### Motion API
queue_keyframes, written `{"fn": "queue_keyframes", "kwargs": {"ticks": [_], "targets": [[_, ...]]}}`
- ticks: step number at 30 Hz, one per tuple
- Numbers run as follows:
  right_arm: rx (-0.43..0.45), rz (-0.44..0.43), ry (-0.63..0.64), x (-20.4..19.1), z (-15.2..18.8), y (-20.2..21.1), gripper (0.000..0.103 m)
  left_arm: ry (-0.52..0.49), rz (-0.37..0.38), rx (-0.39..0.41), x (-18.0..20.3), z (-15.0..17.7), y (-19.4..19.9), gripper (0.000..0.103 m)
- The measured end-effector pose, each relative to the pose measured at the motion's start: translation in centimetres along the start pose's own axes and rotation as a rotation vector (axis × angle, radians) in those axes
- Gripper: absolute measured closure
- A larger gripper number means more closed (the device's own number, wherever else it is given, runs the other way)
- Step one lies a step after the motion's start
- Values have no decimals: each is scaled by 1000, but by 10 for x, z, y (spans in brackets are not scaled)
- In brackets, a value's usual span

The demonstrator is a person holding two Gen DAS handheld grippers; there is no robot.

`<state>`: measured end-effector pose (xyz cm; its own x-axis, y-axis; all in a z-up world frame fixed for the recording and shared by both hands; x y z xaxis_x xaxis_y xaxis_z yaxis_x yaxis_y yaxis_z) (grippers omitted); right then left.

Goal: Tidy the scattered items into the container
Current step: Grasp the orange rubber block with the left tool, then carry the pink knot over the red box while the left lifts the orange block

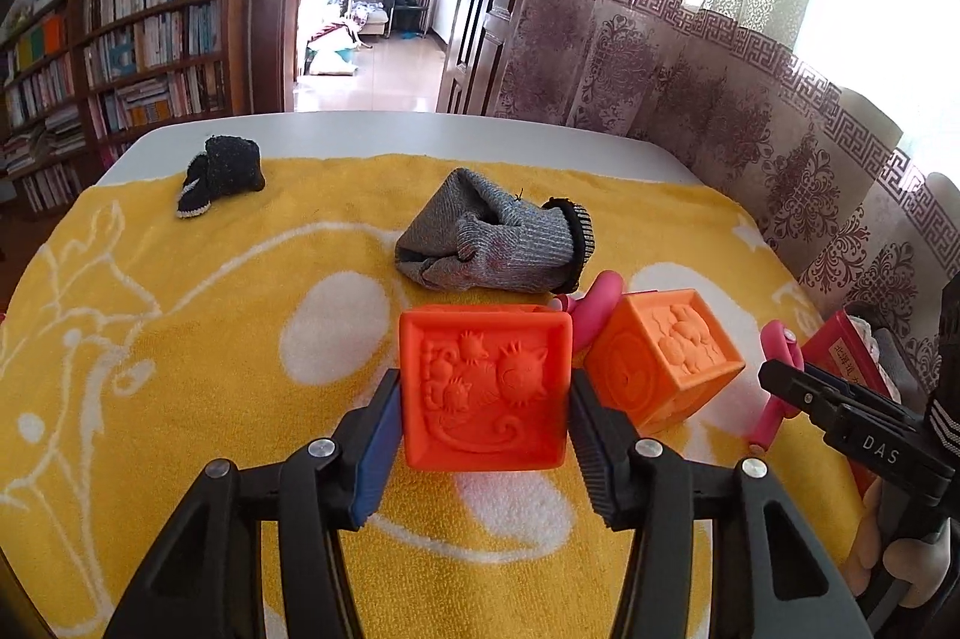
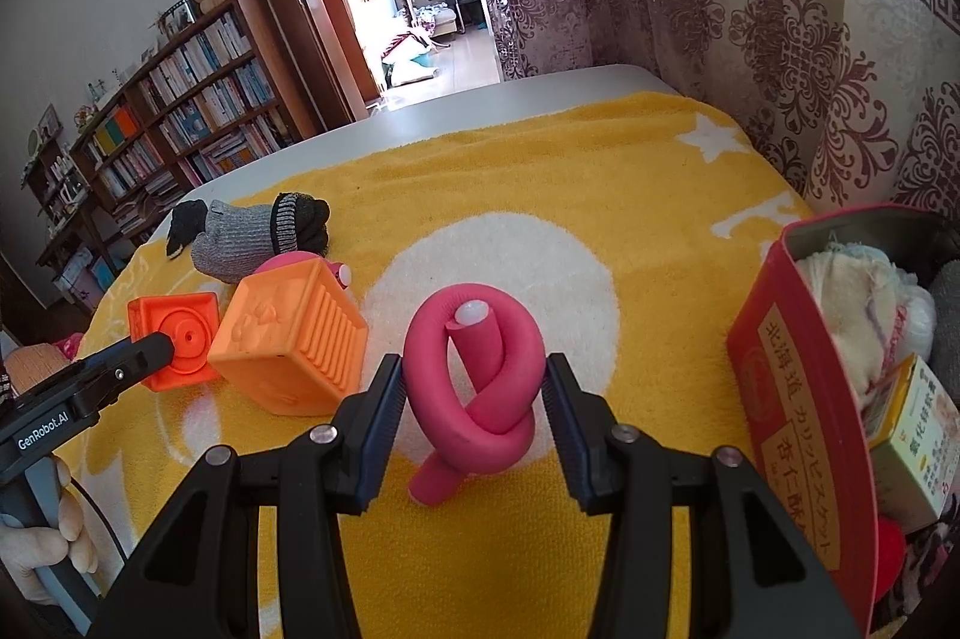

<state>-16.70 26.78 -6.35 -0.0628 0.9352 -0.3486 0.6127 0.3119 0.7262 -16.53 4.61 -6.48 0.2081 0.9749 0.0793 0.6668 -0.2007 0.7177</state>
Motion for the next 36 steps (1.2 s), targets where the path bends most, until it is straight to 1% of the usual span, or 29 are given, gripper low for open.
{"fn": "queue_keyframes", "kwargs": {"ticks": [4, 6, 7, 9, 11, 13, 17, 20, 25, 28, 36], "targets": [[3, 8, -4, 2, -1, 0, 52, -17, -9, -5, 5, -6, -10, 48], [3, 8, -6, 3, -1, -1, 52, -38, -35, -7, 5, -8, -16, 48], [2, 9, -5, 2, 0, -1, 52, -41, -34, -26, 5, -5, -21, 48], [-1, 9, -5, 3, 0, -2, 52, -11, -1, -44, 2, 1, -28, 46], [-2, 9, -2, 2, 1, -2, 52, 15, 10, -67, -2, 6, -33, 46], [2, 7, 1, 2, 1, -1, 52, 31, 5, -56, -5, 6, -30, 46], [9, 3, -1, 2, 0, 0, 52, 13, -43, -22, -5, 3, -21, 48], [13, 0, -2, 1, -1, 1, 52, -12, -75, 13, -3, -2, -11, 48], [27, -6, -6, 1, -3, 4, 52, -59, -107, 79, 5, -13, 10, 49], [31, -8, -8, 2, -5, 4, 52, -86, -123, 106, 10, -17, 20, 50], [53, -18, -23, 3, -9, 11, 52, -81, -93, 152, 16, -25, 40, 50]]}}
Point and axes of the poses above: each gripper's, at about its wrist camera, not at the fingertips, and y roughly against the way its jaws point, x to its right, z to its underside, the point moved 9 cm from there along -y, roughly the way its jaws point, and after that the axes turned 12 degrees about -y, right-handed, at the moved point
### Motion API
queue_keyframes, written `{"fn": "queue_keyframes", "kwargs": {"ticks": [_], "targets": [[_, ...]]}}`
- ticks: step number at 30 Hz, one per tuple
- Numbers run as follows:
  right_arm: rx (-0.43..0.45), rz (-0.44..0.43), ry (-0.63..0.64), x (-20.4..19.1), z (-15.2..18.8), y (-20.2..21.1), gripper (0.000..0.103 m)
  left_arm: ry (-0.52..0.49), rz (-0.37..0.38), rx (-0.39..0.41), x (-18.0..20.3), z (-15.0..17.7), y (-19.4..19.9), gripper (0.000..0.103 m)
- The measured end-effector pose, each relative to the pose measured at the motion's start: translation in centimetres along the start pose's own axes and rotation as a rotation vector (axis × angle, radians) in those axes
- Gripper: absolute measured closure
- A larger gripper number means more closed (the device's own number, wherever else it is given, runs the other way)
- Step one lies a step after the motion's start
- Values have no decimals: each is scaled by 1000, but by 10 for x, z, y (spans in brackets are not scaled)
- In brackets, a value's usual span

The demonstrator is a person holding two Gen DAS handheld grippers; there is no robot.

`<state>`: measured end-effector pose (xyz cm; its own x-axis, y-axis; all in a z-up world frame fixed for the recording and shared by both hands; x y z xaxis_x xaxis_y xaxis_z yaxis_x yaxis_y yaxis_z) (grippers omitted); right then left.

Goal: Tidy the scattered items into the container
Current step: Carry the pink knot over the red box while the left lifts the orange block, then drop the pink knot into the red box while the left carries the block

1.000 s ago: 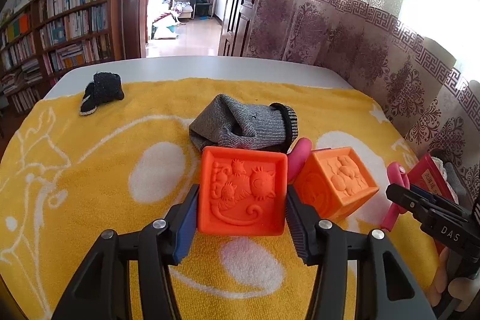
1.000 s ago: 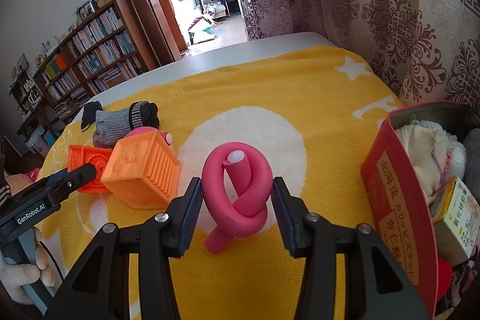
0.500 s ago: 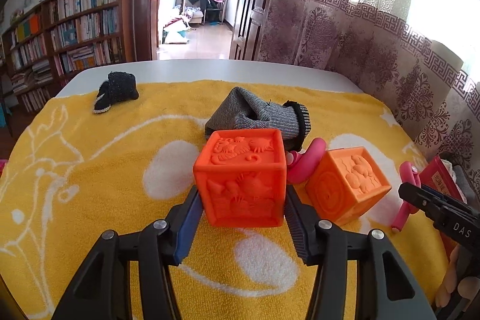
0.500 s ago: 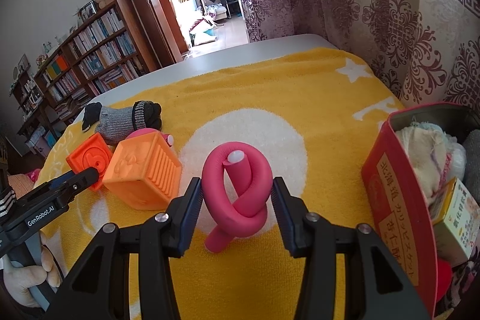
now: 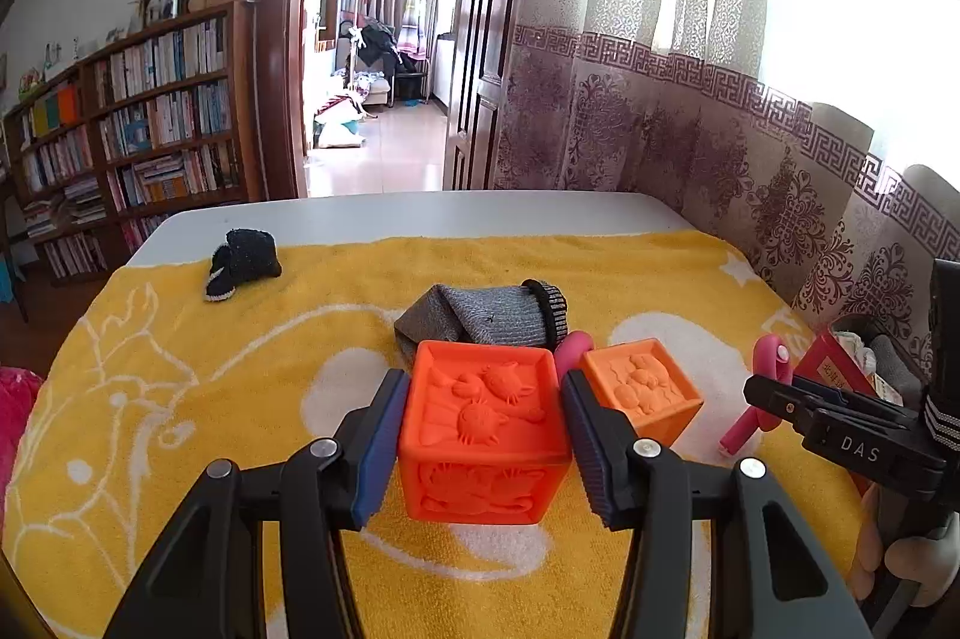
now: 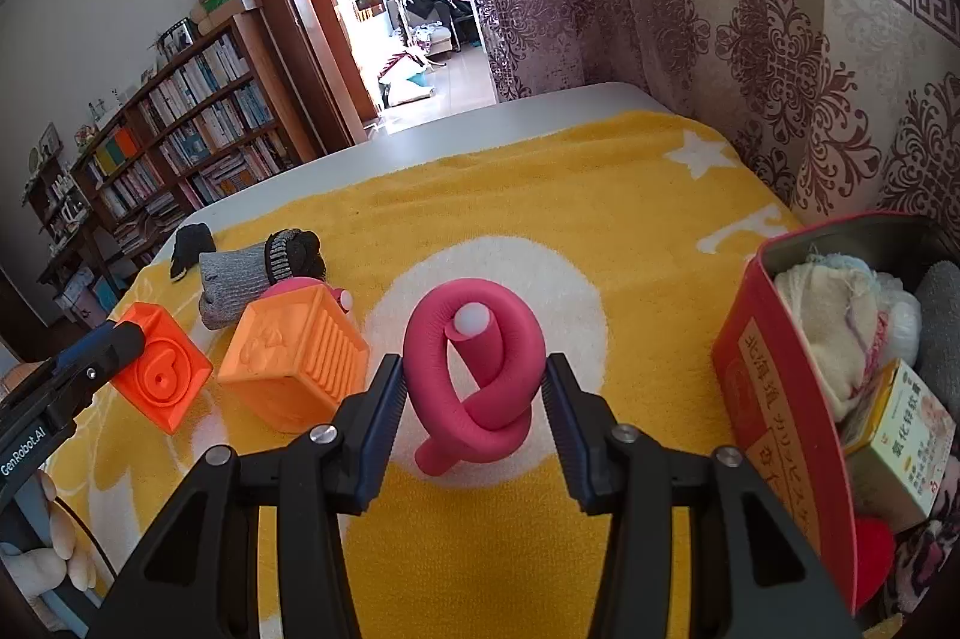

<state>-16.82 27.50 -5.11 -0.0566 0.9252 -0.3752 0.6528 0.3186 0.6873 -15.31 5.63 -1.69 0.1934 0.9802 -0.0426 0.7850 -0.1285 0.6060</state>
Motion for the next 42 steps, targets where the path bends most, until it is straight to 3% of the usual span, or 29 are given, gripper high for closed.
{"fn": "queue_keyframes", "kwargs": {"ticks": [6, 12, 18, 27, 34, 36, 42], "targets": [[30, -26, -40, 0, -10, 18, 52, 16, 29, 45, 3, -11, 18, 50], [168, -52, -125, 21, -33, 84, 52, -2, 83, 66, 24, -17, 29, 50], [249, 56, -224, 89, -42, 143, 52, -37, 152, 69, 58, -23, 37, 50], [313, 261, -218, 162, -23, 200, 52, -123, 280, 81, 137, -46, 48, 50], [297, 278, -188, 180, -3, 209, 50, -215, 404, 75, 221, -61, 51, 50], [286, 250, -192, 181, 1, 211, 38, -242, 433, 74, 243, -62, 53, 50], [321, 205, -252, 193, 10, 228, 32, -296, 509, 68, 292, -66, 60, 50]]}}
Point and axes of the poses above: each gripper's, at about its wrist camera, not at the fingertips, and y roughly against the way its jaws point, x to its right, z to its underside, the point moved 9 cm from there along -y, roughly the way its jaws point, and after that the axes turned 12 degrees about -y, right-handed, at the moved point
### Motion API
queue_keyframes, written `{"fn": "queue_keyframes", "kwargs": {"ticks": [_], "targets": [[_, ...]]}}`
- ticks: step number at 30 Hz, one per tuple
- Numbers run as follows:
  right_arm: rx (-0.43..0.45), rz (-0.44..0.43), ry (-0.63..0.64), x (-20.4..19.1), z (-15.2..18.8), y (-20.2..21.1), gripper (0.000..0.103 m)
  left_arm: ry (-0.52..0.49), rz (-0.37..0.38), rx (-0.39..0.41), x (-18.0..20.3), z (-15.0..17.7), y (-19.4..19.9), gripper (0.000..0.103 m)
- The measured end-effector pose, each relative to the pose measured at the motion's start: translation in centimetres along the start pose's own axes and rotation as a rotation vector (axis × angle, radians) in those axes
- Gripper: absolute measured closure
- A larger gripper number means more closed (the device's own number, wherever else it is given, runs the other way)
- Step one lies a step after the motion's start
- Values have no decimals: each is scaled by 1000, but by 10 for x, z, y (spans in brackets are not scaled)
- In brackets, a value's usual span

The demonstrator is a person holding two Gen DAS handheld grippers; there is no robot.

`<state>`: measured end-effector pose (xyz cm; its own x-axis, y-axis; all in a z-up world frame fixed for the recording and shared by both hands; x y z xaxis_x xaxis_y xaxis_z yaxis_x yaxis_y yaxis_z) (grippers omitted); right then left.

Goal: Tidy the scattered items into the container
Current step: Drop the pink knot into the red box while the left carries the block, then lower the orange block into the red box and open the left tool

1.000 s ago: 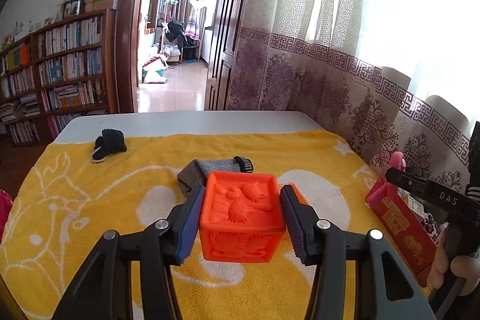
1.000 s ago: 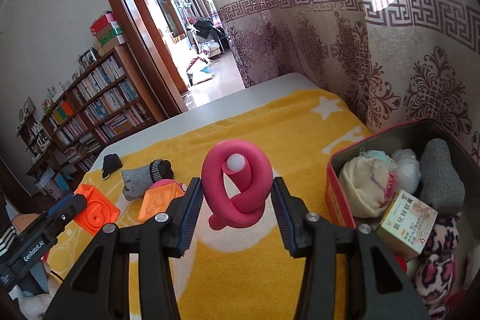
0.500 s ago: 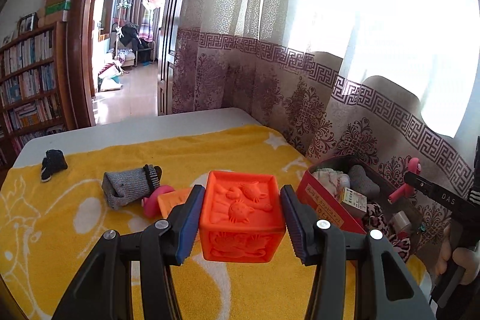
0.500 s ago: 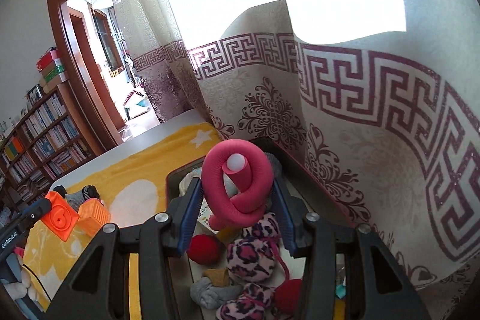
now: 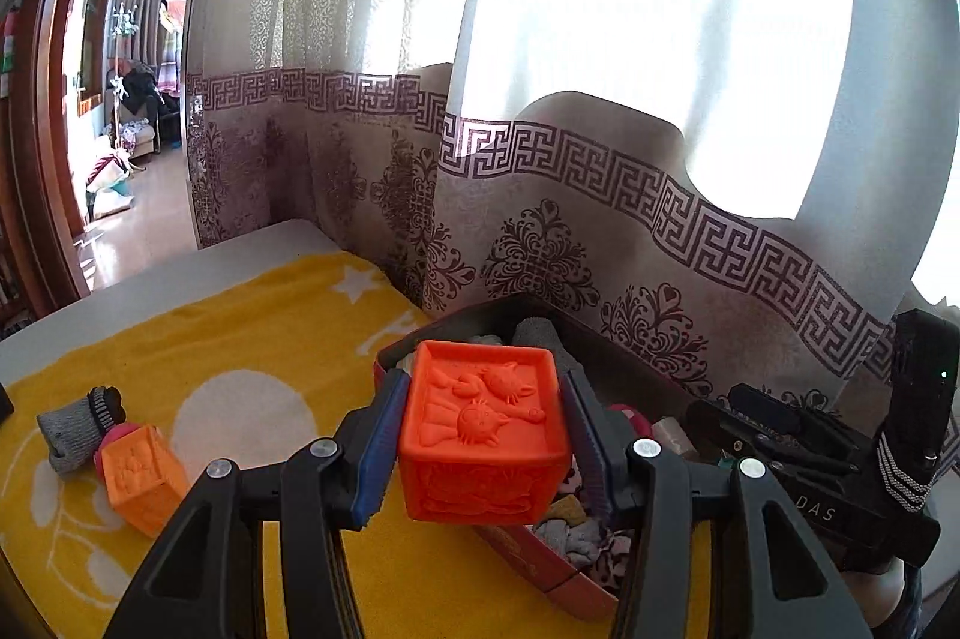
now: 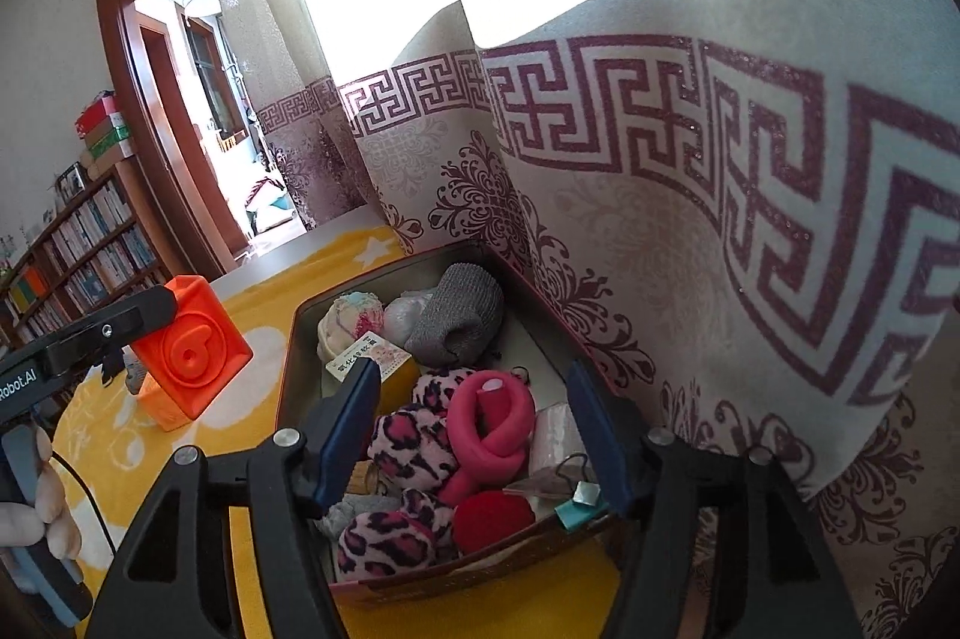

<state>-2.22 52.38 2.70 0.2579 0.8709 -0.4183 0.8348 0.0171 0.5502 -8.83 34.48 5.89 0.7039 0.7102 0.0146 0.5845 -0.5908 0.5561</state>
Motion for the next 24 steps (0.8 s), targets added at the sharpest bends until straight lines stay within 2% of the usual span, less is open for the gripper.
{"fn": "queue_keyframes", "kwargs": {"ticks": [6, 10, 12, 14, 19, 20, 21, 24], "targets": [[30, -66, -140, 14, -10, 13, 29, -42, 69, -22, 33, -6, -20, 50], [66, -72, -194, 22, -16, 19, 26, -40, 118, -49, 47, 0, -29, 47], [70, -70, -212, 24, -18, 19, 25, -41, 110, -50, 47, 3, -28, 37], [67, -68, -218, 24, -17, 18, 25, -28, 101, -47, 41, 5, -25, 33], [40, -74, -193, 11, -9, 11, 24, 21, 59, -48, 14, 14, -15, 33], [36, -78, -184, 8, -7, 11, 24, 32, 46, -49, 8, 17, -13, 29], [31, -81, -175, 4, -5, 10, 24, 47, 31, -48, 0, 20, -11, 20], [21, -94, -149, -10, 0, 9, 23, 87, 0, -47, -20, 31, -3, 17]]}}
Point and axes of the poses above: each gripper's, at about its wrist camera, not at the fingertips, and y roughly against the way its jaws point, x to its right, z to its underside, the point moved 9 cm from there along -y, roughly the way its jaws point, and after that the axes turned 12 degrees about -y, right-handed, at the moved point
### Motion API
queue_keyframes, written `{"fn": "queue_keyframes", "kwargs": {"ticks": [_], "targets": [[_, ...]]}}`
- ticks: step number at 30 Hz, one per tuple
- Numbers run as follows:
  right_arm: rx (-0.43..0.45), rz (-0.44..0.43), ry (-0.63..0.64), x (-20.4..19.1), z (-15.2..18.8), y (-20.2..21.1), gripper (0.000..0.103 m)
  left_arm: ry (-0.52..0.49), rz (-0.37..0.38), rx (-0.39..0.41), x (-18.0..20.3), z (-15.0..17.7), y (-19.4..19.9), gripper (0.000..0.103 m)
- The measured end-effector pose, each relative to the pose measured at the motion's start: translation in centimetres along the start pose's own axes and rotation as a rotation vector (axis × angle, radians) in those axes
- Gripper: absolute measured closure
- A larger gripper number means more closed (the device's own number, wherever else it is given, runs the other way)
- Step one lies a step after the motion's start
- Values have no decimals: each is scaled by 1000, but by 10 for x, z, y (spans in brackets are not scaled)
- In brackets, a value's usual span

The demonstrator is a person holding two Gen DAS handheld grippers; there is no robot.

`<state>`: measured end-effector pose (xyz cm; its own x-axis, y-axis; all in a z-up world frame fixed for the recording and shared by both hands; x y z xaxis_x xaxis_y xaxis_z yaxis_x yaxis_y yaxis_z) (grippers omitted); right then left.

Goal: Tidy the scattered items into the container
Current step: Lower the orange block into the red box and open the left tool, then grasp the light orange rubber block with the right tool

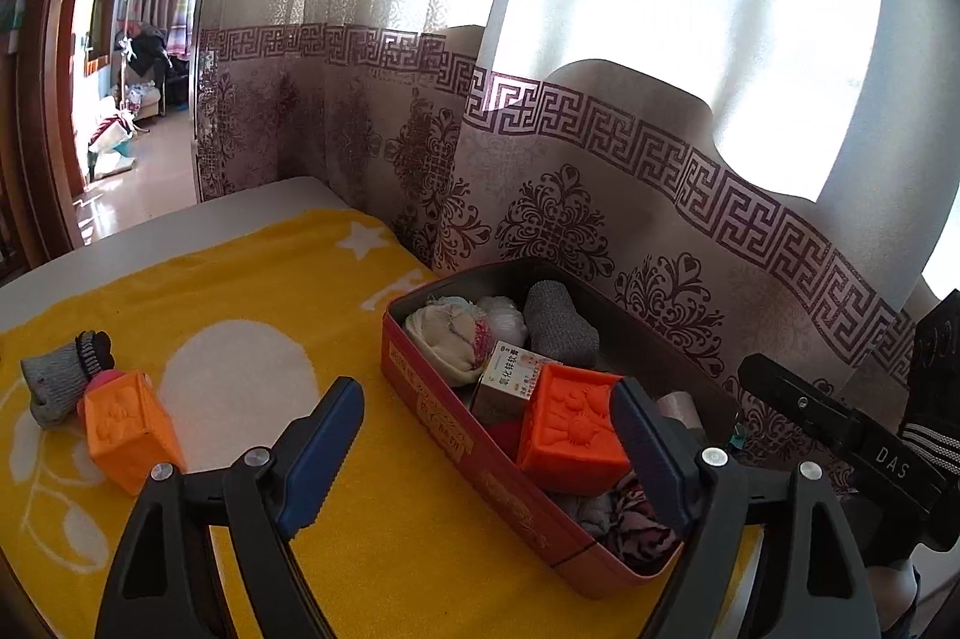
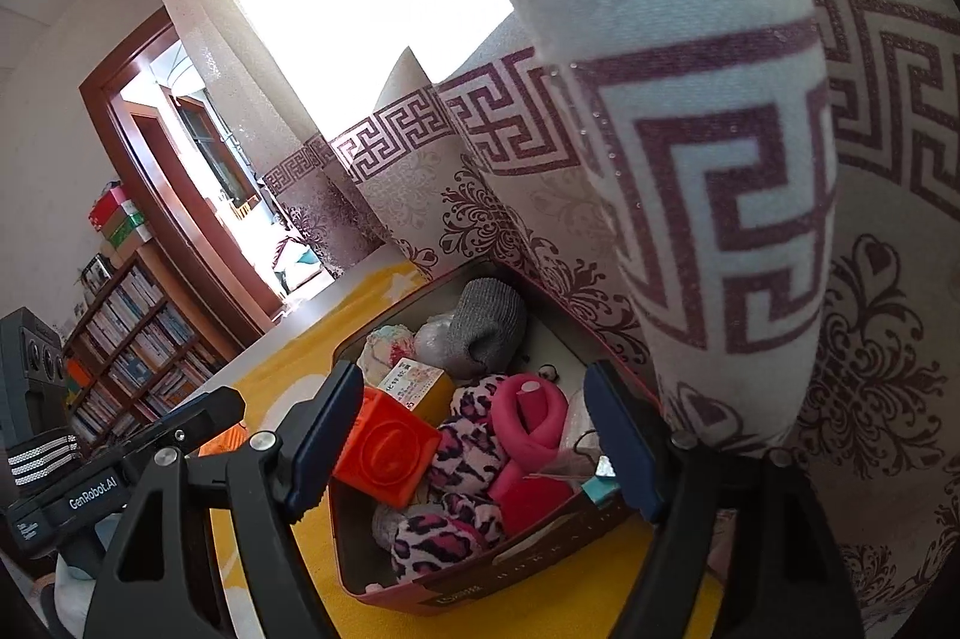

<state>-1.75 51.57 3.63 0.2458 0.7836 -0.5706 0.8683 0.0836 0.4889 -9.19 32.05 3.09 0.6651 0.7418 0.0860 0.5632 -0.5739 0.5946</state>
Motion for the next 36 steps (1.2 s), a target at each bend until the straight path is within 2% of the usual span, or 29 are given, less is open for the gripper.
{"fn": "queue_keyframes", "kwargs": {"ticks": [7, 17, 23, 27, 32, 36], "targets": [[-30, -51, 97, -45, 19, -5, 21, 114, -94, -7, -67, 30, 26, 17], [-156, -146, 296, -132, 78, -37, 21, 247, -303, -26, -181, 87, 82, 17], [-315, -187, 340, -177, 122, -82, 21, 320, -353, -23, -223, 115, 108, 17], [-393, -172, 404, -204, 154, -115, 21, 377, -372, -26, -244, 134, 118, 17], [-431, -134, 503, -230, 184, -149, 21, 441, -384, -31, -261, 150, 121, 17], [-454, -109, 490, -237, 192, -172, 21, 458, -382, -45, -266, 155, 116, 17]]}}
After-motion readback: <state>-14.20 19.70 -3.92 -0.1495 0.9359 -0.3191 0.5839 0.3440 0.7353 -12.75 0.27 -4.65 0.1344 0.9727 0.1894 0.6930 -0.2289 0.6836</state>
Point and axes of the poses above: each gripper's, at about its wrist camera, not at the fingertips, and y roughly against the way its jaws point, x to its right, z to its underside, the point moved 9 cm from there along -y, roughly the way its jaws point, and after that the axes turned 12 degrees about -y, right-handed, at the moved point
